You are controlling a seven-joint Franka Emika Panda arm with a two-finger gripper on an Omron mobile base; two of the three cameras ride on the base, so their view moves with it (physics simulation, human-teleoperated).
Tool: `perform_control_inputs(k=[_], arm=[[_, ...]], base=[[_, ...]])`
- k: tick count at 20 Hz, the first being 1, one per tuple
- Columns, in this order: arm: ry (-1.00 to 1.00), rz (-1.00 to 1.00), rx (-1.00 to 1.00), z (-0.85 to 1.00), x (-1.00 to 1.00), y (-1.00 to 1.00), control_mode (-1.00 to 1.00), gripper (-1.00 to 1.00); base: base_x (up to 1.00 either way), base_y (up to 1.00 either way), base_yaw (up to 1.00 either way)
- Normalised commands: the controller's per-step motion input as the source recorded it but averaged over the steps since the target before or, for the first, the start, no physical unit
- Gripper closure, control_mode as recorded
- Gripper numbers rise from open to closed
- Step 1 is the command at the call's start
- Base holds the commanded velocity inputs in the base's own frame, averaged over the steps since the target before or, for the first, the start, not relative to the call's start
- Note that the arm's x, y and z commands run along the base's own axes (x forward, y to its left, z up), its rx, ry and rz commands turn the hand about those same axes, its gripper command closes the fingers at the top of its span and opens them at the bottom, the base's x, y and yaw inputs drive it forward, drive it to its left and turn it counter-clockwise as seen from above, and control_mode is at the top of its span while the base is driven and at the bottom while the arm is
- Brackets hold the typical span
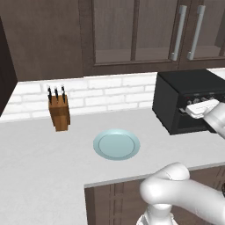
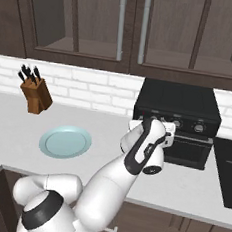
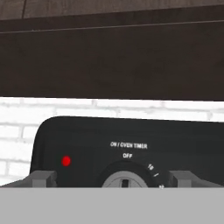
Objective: Pick up the kebab skewer and baguette bread, and place them inside the toaster oven. Close the toaster oven door and start by setting the timer.
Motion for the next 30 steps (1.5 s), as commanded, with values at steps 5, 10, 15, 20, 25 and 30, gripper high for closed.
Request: perform_control_inputs(k=[5,10,15,20,25,30], arm=[[0.00,0.00,0.00,-0.07,0.00,-0.26,-1.00,-1.00],[0.00,0.00,0.00,-0.01,0.00,-0.24,-1.00,-1.00],[0.00,0.00,0.00,-0.01,0.00,-0.02,-1.00,-1.00],[0.00,0.00,0.00,0.00,0.00,0.02,-1.00,-1.00],[0.00,-0.02,0.00,0.00,0.00,0.14,-1.00,-1.00],[0.00,-0.03,0.00,0.00,-0.01,0.06,-1.00,-1.00]], base=[[0.00,0.00,0.00],[0.00,0.00,0.00],[0.00,0.00,0.00],[0.00,0.00,0.00],[0.00,0.00,0.00],[0.00,0.00,0.00]])
